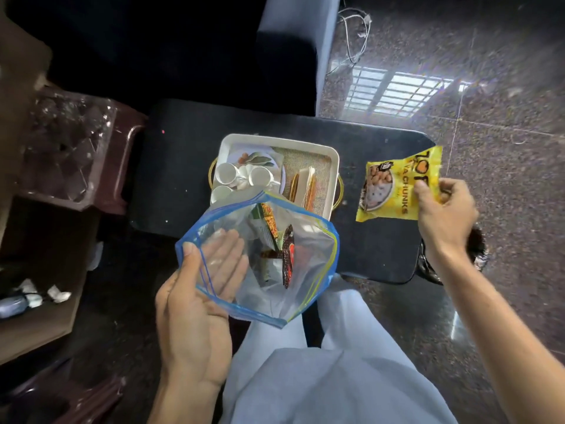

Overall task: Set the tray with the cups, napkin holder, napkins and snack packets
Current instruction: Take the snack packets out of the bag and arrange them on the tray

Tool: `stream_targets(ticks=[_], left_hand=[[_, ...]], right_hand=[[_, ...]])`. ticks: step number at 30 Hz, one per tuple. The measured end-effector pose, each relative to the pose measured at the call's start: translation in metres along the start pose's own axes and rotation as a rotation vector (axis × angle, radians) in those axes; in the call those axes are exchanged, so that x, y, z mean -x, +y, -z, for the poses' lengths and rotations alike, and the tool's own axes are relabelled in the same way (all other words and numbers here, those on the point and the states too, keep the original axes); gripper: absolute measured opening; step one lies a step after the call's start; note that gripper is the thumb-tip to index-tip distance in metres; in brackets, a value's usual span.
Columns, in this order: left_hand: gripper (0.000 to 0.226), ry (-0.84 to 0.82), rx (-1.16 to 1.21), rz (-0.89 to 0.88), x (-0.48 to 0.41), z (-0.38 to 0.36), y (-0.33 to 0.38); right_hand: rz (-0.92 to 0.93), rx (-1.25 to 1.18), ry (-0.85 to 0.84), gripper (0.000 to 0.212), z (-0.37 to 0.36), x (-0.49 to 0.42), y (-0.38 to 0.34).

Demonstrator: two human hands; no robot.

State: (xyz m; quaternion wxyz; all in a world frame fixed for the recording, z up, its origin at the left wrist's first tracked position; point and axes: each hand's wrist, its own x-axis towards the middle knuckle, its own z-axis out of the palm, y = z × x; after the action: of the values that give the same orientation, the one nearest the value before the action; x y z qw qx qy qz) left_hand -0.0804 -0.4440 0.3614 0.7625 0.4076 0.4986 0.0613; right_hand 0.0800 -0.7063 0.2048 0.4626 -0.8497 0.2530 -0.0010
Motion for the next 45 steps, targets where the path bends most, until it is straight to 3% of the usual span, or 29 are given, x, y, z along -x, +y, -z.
stream_targets(ticks=[6, 12, 20, 24, 28, 35, 37, 39, 43, 45], left_hand=[[0.042, 0.054, -0.004, -0.076, -0.015, -0.010, 0.003], [0.042, 0.077, -0.010, -0.095, -0.019, -0.028, 0.003], [0.047, 0.070, 0.015, -0.086, -0.021, -0.033, -0.006], [0.049, 0.071, 0.010, -0.072, -0.021, -0.033, -0.010], [0.047, 0.072, -0.001, -0.055, -0.020, -0.036, -0.013], [0.042, 0.073, -0.009, -0.061, -0.021, -0.038, -0.016], [0.040, 0.075, -0.006, -0.061, -0.021, -0.039, -0.016], [0.040, 0.069, -0.006, -0.064, -0.022, -0.040, -0.015], [0.041, 0.042, -0.028, -0.070, -0.019, -0.043, -0.017], [0.037, 0.026, -0.053, -0.068, -0.017, -0.043, -0.020]], right_hand=[[-0.190, 0.111, -0.020, 0.028, -0.056, -0.016, 0.072], [-0.398, 0.019, 0.004, 0.025, -0.080, -0.032, 0.101], [-0.418, 0.008, -0.039, 0.027, -0.097, -0.072, 0.117], [-0.453, -0.010, -0.038, 0.019, -0.099, -0.080, 0.122], [-0.469, 0.008, -0.014, 0.030, -0.088, -0.075, 0.128], [-0.264, -0.070, 0.060, 0.030, -0.040, -0.044, 0.077], [-0.105, -0.162, -0.060, 0.024, -0.020, -0.026, 0.034], [0.100, -0.267, -0.315, 0.012, -0.001, 0.003, -0.014], [0.458, -0.232, -1.178, 0.015, 0.019, 0.055, -0.101], [0.705, 0.002, -1.410, 0.019, 0.010, 0.068, -0.127]])
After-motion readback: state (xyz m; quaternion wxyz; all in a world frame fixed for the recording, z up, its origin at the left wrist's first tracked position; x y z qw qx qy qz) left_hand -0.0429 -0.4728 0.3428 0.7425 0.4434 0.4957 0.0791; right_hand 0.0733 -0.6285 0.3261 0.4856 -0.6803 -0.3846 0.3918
